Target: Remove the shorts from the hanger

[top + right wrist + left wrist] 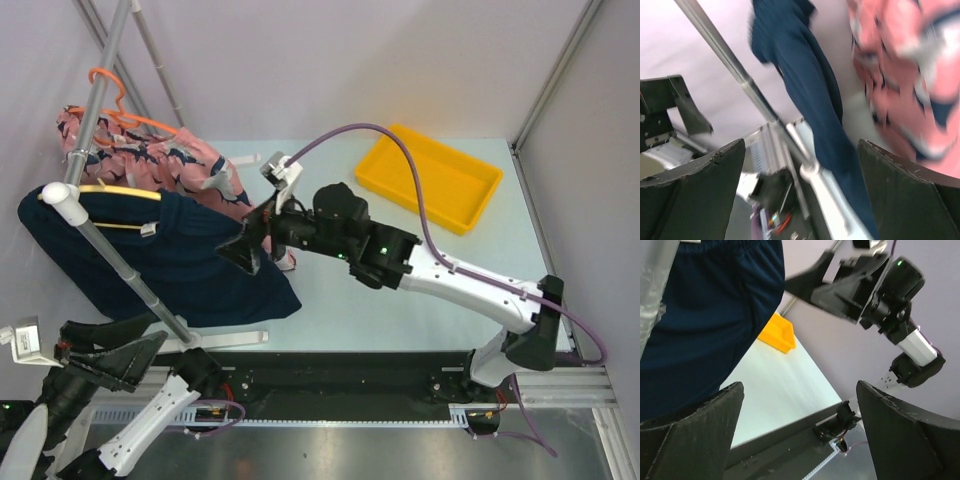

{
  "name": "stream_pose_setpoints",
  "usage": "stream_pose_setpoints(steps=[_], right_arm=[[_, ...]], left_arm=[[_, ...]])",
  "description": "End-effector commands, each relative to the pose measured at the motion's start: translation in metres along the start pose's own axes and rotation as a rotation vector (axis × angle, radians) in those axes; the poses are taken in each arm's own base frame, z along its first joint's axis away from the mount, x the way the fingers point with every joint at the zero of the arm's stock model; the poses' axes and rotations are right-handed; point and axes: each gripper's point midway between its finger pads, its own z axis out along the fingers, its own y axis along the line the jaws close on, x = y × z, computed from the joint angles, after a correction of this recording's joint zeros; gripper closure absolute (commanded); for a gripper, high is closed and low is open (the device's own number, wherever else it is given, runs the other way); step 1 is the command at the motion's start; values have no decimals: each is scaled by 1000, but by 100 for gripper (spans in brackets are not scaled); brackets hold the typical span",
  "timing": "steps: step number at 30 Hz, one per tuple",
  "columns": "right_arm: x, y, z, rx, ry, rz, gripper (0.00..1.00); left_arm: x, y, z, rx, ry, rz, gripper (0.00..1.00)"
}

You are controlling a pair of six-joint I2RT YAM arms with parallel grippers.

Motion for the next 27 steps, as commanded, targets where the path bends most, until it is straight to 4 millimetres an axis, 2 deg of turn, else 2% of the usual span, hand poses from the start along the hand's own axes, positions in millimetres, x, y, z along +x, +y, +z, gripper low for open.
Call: stream_pose_setpoints(steps=[1, 2, 3, 4, 6, 7, 8, 10, 11, 12, 13, 14, 15, 17, 22, 23, 26, 27], right_arm=[[-46, 21, 30, -56, -158, -187, 0], [-48, 22, 36, -57, -164, -196, 0], [-59, 29, 37, -74, -187, -211, 0], [-53, 29, 47, -87, -171, -213, 2], [-51, 38, 54, -130, -163, -226, 4], [-58, 45, 56, -148, -178, -236, 5], [-48, 48, 64, -168, -155, -242, 7], [-51, 55, 69, -197, -163, -277, 11], [-42, 55, 77, -213, -143, -285, 13], [-42, 57, 79, -221, -144, -293, 16], [-49, 60, 81, -227, -162, -307, 23], [-36, 56, 87, -229, -122, -311, 28], [-33, 57, 89, -235, -118, -321, 37], [-32, 56, 94, -233, -113, -327, 46], [-24, 57, 99, -256, -78, -360, 76], [-26, 58, 99, -257, -81, -361, 80], [-31, 62, 97, -269, -86, -362, 100], [-34, 65, 94, -287, -92, -392, 100]], left_arm=[[5, 1, -42, 83, -39, -50, 0], [7, 0, -43, 86, -30, -52, 0], [9, 0, -43, 88, -22, -55, 0], [12, 0, -44, 89, -7, -55, 0], [14, 1, -45, 86, 0, -62, 0], [16, 2, -46, 85, 5, -63, 0], [15, 2, -47, 86, 4, -63, 0], [16, 2, -48, 86, 6, -65, 0], [16, 2, -49, 86, 7, -65, 0], [16, 2, -49, 87, 10, -63, 0], [16, 2, -49, 87, 7, -63, 0], [16, 1, -49, 90, 9, -63, 0], [15, 0, -50, 93, 8, -65, 0], [15, -1, -51, 101, 11, -66, 0], [14, -2, -55, 102, 10, -68, 0], [15, -1, -55, 102, 12, -66, 0], [16, -2, -54, 103, 23, -70, 0], [15, -3, -54, 108, 19, -70, 0]])
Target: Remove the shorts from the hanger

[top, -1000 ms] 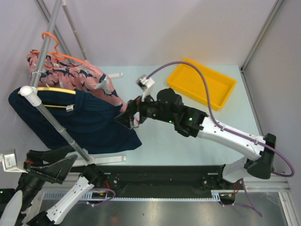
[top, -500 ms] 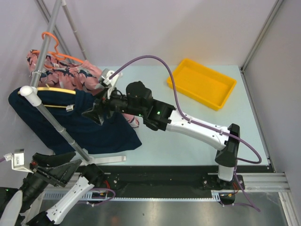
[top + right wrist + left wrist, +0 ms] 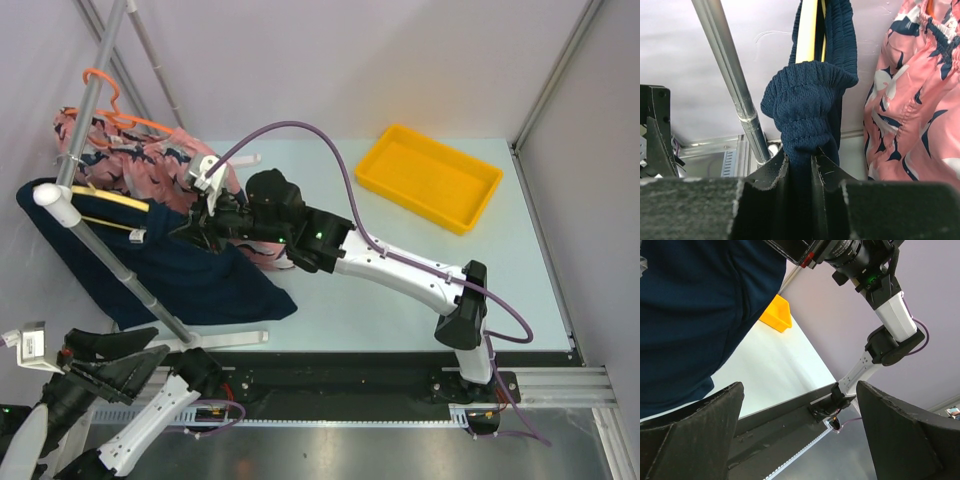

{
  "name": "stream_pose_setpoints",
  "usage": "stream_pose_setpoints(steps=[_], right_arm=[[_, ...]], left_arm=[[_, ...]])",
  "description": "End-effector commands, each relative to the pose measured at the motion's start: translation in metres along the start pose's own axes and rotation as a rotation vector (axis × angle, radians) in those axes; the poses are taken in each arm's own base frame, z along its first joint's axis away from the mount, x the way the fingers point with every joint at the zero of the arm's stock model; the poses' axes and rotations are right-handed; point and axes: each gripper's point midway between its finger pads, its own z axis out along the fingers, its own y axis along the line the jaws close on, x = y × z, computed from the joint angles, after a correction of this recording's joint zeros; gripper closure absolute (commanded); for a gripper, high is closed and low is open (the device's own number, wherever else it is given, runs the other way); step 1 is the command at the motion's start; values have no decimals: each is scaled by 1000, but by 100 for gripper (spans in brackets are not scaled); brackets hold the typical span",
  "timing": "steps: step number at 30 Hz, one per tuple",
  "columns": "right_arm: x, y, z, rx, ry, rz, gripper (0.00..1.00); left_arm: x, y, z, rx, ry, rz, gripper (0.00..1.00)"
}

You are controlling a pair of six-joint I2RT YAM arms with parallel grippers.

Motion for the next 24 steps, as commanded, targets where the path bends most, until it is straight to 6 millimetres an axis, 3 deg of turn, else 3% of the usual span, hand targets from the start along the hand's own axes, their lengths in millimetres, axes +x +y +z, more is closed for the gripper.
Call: stream_pose_setpoints(steps=[1, 6, 13, 21, 24], right_arm=[[-37, 15, -6, -65, -70, -83, 100], [-71, 18, -20, -91, -119, -94, 100], [-103, 19, -42, -138, -181, -25, 100], [-159, 14, -80, -180, -338, 81, 100], [-172, 12, -90, -190, -365, 98, 100]], left_arm=[[1, -5, -35, 120, -77, -24, 0], [1, -6, -33, 119, -71, -25, 0], [6, -13, -26, 152, -38, -19, 0], [12, -18, -17, 170, 4, -6, 0], [14, -21, -13, 182, 20, -5, 0]])
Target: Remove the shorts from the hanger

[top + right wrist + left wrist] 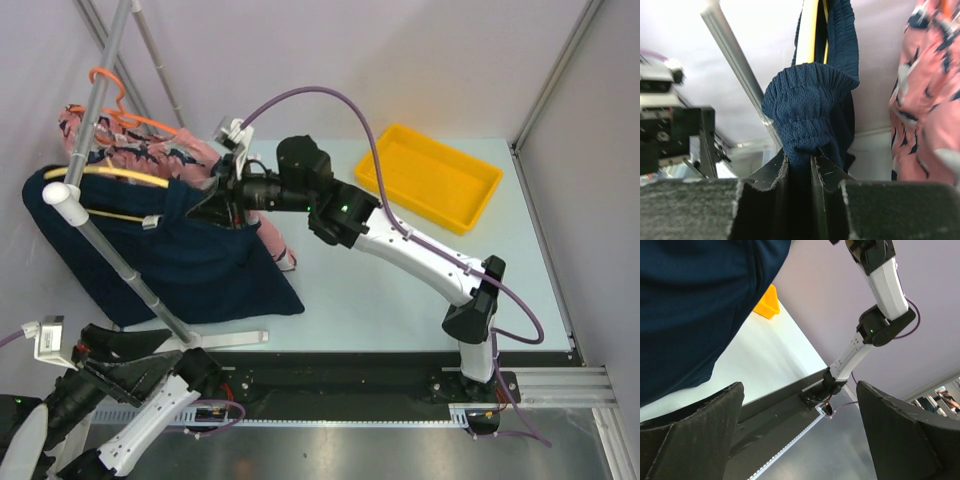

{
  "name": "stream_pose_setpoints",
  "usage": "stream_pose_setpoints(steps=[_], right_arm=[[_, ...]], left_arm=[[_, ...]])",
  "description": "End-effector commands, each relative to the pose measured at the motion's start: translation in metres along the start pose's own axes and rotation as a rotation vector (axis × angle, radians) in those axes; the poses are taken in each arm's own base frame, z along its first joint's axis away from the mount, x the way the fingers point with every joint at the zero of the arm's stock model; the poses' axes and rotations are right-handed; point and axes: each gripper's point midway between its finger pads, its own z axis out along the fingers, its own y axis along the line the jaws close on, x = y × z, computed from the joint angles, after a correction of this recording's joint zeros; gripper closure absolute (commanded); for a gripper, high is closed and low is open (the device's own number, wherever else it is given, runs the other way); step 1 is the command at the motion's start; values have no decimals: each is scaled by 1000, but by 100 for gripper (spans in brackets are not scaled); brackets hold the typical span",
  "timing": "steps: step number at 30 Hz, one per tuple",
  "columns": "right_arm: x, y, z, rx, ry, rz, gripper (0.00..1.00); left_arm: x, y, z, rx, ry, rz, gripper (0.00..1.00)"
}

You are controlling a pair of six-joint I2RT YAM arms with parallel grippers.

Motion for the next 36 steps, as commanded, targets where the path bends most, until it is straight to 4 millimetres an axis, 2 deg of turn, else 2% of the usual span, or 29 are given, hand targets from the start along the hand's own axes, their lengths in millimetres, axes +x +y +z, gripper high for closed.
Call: stream_pose_setpoints(steps=[1, 4, 5, 6, 8, 9, 10, 12, 13, 15, 16, 17, 19, 20, 22, 23, 25, 27, 30, 32, 33, 35, 36], right_arm=[[-136, 58, -58, -138, -355, -101, 100], [-145, 61, -70, -150, -361, -93, 100], [-137, 58, -70, -143, -337, -84, 100], [-143, 64, -81, -144, -346, -93, 100], [-142, 63, -92, -128, -349, -94, 100], [-124, 54, -91, -106, -316, -73, 100], [-132, 59, -110, -96, -335, -86, 100], [-127, 54, -125, -70, -337, -95, 100], [-114, 53, -137, -54, -317, -82, 100], [-102, 41, -153, -21, -293, -73, 100], [-83, 30, -155, -2, -251, -53, 100], [-76, 30, -169, 12, -220, -49, 100], [-52, 20, -177, 58, -146, -58, 100], [-27, 12, -188, 121, -63, -24, 100], [-2, 0, -201, 208, 14, -16, 100], [24, -16, -212, 301, 93, -2, 100], [38, -23, -232, 387, 132, -6, 100], [62, -37, -257, 508, 190, 0, 100], [84, -63, -291, 685, 245, 31, 100], [88, -75, -316, 811, 255, 47, 100], [89, -78, -323, 848, 254, 56, 100], [89, -84, -343, 945, 238, 64, 100], [89, -85, -347, 967, 230, 69, 100]], left_arm=[[0, -14, -19, 124, -52, 9, 0], [1, -18, -16, 141, -35, 16, 0], [2, -21, -15, 157, -23, 20, 0], [1, -25, -14, 173, -25, 24, 0], [0, -30, -12, 195, -17, 37, 0], [1, -35, -10, 213, -1, 43, 0], [-2, -40, -8, 237, -6, 50, 0], [-4, -47, -5, 263, -1, 60, 0], [-6, -53, -4, 289, 1, 67, 0], [-8, -58, 2, 305, 11, 81, 0], [-9, -61, 5, 317, 17, 84, 0], [-12, -66, 6, 335, 10, 91, 0], [-14, -71, 10, 356, 8, 96, 0], [-17, -77, 13, 381, 5, 98, 0], [-15, -80, 21, 402, 19, 93, 0], [-14, -84, 24, 420, 29, 86, 0], [-15, -88, 37, 449, 22, 81, 0], [-15, -91, 53, 482, 19, 70, 0], [-5, -93, 75, 526, 61, 29, 1], [-7, -103, 92, 575, 76, -6, 2], [0, -102, 100, 587, 108, -22, 3], [-3, -108, 117, 615, 109, -60, 7], [2, -104, 127, 608, 129, -78, 8]])
